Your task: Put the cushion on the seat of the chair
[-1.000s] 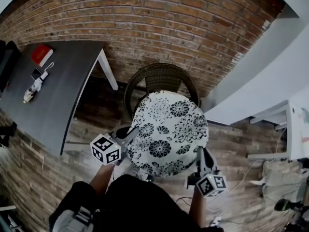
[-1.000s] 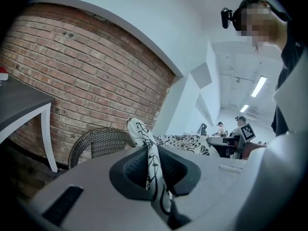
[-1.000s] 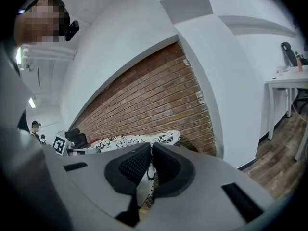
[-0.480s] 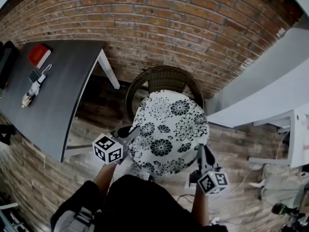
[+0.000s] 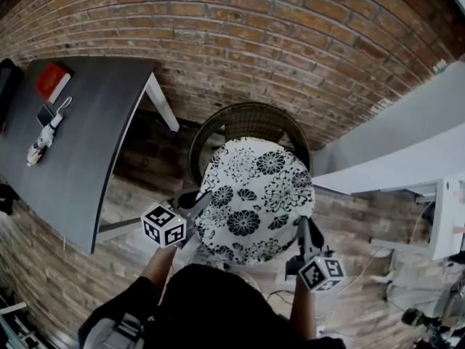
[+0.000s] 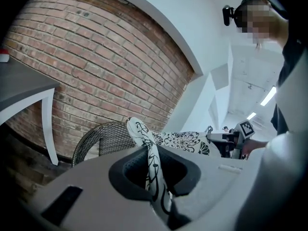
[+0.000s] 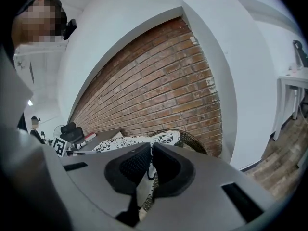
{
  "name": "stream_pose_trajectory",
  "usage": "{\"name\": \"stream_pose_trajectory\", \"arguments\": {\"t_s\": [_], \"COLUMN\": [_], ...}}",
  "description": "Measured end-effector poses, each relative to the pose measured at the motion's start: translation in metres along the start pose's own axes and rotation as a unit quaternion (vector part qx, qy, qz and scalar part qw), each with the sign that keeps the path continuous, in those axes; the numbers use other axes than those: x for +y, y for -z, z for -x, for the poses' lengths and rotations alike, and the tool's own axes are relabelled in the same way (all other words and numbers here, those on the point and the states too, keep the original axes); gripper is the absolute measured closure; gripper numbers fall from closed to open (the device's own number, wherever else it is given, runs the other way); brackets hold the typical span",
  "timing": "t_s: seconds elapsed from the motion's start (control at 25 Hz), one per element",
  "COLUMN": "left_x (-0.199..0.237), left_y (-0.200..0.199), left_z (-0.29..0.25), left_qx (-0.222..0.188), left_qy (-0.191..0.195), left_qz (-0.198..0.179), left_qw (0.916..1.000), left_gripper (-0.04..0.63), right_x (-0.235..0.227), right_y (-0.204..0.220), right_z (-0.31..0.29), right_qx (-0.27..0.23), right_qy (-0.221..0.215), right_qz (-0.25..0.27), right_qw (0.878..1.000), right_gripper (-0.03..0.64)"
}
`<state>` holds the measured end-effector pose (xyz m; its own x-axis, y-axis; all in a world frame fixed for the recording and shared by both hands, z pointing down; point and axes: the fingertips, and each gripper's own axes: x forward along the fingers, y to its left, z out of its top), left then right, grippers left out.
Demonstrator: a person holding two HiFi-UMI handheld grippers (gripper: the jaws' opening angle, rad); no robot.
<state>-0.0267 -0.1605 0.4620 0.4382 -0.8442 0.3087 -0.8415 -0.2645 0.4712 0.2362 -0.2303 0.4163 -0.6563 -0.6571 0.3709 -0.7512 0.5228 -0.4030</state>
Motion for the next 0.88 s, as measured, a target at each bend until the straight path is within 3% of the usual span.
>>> {"name": "stream_pose_trajectory", "arguments": {"t_s": [0.44,0.88], "left_x": [0.033,0.037], "left_y": [0.008,0.031], "left_z": [-0.008,-0.032], "left_qx": [0.004,0.020], "left_qy": [0.000,-0.007], "left_qz": [0.016,0.031], "left_qw": [0.9999,0.9993], "left_gripper": [0.580,0.580], "right_x": [0.003,-0.015], "right_y": [0.006,0.019], "right_z": [-0.034,-0.052], "right_qx": [0.021,0.048], "right_qy": [0.005,-0.004], "right_qz": [0.021,0.018], "right_qw": [1.000,0.999], "right_gripper": [0.601,0.601]}}
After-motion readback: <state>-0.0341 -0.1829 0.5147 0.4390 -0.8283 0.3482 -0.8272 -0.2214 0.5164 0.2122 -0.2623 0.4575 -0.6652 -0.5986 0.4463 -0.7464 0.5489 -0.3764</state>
